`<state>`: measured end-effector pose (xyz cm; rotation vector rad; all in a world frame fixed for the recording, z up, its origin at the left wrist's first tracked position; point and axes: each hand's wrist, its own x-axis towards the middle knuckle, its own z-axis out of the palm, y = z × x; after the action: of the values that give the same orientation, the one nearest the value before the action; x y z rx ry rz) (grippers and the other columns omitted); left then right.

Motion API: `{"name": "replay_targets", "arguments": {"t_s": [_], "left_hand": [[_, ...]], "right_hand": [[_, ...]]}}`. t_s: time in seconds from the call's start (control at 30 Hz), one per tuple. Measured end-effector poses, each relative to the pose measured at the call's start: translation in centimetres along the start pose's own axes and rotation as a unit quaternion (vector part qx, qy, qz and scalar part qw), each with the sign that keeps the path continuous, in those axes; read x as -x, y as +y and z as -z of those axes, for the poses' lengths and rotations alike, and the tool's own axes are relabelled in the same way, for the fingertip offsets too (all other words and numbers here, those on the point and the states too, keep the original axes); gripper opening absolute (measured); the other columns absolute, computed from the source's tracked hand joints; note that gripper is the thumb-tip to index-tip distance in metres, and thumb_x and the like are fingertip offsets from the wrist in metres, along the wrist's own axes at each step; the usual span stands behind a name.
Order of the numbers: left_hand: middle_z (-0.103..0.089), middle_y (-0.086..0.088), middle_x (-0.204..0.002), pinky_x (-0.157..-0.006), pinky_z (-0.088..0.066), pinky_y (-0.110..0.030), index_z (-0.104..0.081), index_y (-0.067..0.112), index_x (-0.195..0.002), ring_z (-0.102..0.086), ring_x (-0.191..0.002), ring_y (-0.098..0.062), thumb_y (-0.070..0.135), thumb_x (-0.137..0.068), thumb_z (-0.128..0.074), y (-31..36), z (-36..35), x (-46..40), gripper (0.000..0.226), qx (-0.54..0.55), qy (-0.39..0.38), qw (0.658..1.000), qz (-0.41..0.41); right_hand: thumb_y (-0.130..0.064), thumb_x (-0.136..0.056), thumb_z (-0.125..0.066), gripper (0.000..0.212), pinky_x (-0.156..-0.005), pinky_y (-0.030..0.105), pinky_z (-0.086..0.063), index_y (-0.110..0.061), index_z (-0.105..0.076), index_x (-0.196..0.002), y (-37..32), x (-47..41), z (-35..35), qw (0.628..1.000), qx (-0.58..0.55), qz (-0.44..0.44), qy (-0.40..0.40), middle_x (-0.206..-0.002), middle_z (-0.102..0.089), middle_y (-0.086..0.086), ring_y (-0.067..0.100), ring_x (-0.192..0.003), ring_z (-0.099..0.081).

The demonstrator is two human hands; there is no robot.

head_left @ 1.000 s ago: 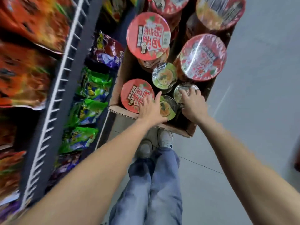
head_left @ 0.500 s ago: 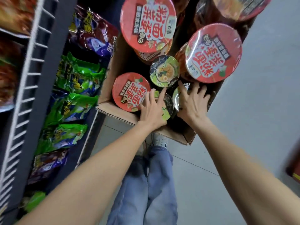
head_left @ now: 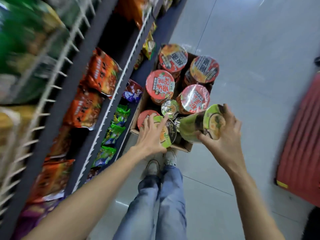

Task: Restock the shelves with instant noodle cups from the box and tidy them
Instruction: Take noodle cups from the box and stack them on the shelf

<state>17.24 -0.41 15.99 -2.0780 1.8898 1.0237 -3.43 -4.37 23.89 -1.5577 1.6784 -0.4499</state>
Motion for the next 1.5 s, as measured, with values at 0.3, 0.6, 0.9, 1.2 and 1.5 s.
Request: {"name": "replay_targets", "arguments": {"t_s": [0.3,0.6,0.9,1.2,1.5], "left_hand": [[-0.025,-0.015,-0.140,-0.100,-0.037,-0.042,-0.022,0.028,-0.146,-0.028,-0.127,-0.033,0.049,-0.070,-0.074,3.8,7.5,15.1,0.094,0.023,0.116,0.993,-0.010],[-0.032,-0.004,-0.141,-0.106,-0.026,-0.033,-0.010,0.024,-0.150,-0.024,-0.126,-0.016,0.049,-0.057,-0.084,7.5,9.1,34.5,0.122,0.151,0.298,0.942,-0.031],[-0.018,0.012,-0.154,-0.112,-0.026,-0.035,0.008,0.052,-0.140,-0.023,-0.141,-0.014,0.047,-0.048,-0.090,11.1,5.5,55.8,0.134,0.319,0.510,0.793,0.097],[-0.043,0.010,-0.137,-0.101,-0.040,-0.036,-0.012,0.052,-0.139,-0.044,-0.127,-0.009,0.046,-0.050,-0.089,8.9,5.0,78.2,0.117,0.306,0.637,0.684,0.181],[-0.050,0.014,-0.130,-0.093,-0.038,-0.023,-0.032,0.028,-0.140,-0.049,-0.114,-0.006,0.070,-0.050,-0.075,2.6,9.4,101.6,0.108,0.147,0.483,0.794,0.338]], "right_hand": [[-0.036,-0.059,-0.080,0.092,-0.111,0.044,-0.033,-0.037,-0.038,-0.141,-11.1,10.2,8.8,0.978,0.042,0.174,-0.106,-0.147,-0.015,0.000,0.026,-0.137,-0.027],[-0.060,-0.046,-0.085,0.096,-0.106,0.038,-0.039,-0.048,-0.035,-0.127,-17.0,22.6,13.4,0.937,-0.119,0.305,-0.122,-0.131,-0.040,-0.007,0.015,-0.125,-0.044],[-0.036,-0.052,-0.085,0.127,-0.086,0.010,-0.048,-0.033,-0.003,-0.149,-23.0,37.7,13.1,0.823,-0.298,0.340,-0.345,-0.126,-0.041,-0.022,-0.015,-0.105,-0.055],[-0.046,-0.056,-0.087,0.087,-0.085,0.025,-0.051,-0.019,-0.048,-0.128,-33.7,55.0,9.1,0.736,-0.266,0.423,-0.456,-0.119,-0.063,-0.004,0.009,-0.107,-0.062],[-0.054,-0.058,-0.080,0.078,-0.068,0.024,-0.054,-0.017,-0.054,-0.123,-46.7,74.1,3.0,0.652,-0.223,0.483,-0.540,-0.099,-0.070,-0.006,0.004,-0.082,-0.070]]}}
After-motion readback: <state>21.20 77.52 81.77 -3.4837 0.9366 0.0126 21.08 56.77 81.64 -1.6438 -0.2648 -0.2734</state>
